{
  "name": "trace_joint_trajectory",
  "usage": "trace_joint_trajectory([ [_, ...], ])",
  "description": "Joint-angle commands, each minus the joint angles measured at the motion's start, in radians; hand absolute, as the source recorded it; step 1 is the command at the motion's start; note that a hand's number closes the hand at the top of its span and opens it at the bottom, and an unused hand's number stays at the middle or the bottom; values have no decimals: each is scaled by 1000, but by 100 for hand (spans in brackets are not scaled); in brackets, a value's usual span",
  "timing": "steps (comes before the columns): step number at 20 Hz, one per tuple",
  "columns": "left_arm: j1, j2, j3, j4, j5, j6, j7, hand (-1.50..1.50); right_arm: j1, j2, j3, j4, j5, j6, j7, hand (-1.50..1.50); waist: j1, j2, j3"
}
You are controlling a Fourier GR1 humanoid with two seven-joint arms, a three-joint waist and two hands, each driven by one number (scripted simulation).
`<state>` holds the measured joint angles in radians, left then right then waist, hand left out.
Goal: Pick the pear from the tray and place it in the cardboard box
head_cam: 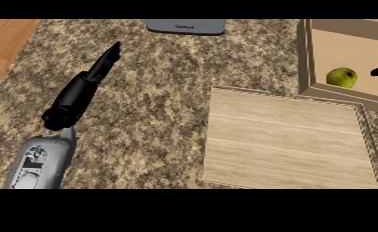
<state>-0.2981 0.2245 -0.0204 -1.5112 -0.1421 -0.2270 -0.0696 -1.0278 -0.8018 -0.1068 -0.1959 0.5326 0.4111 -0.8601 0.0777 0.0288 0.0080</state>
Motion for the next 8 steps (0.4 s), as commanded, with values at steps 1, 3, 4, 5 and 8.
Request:
trace_joint_trajectory([
  [1, 15, -5, -10, -12, -12, 8, -17, 0, -37, 6, -145, 121, -161, 264, 3, -150, 0, -1, 0],
  [3, 10, 4, 0, -13, 2, -5, -6, 0, -58, -39, -183, 158, -200, 314, 73, -150, -1, 2, 0],
  [4, 11, 2, -4, -26, 4, -8, -4, 0, -54, -59, -202, 173, -218, 320, 99, -150, 1, 3, 1],
  [5, 1, 1, 0, -21, 10, -10, 4, 0, -76, -65, -222, 180, -239, 329, 135, -150, 6, 7, 1],
  [8, 19, 16, 12, -25, 24, -26, 3, 0, -72, -96, -270, 190, -288, 329, 188, -150, 16, 13, 2],
])
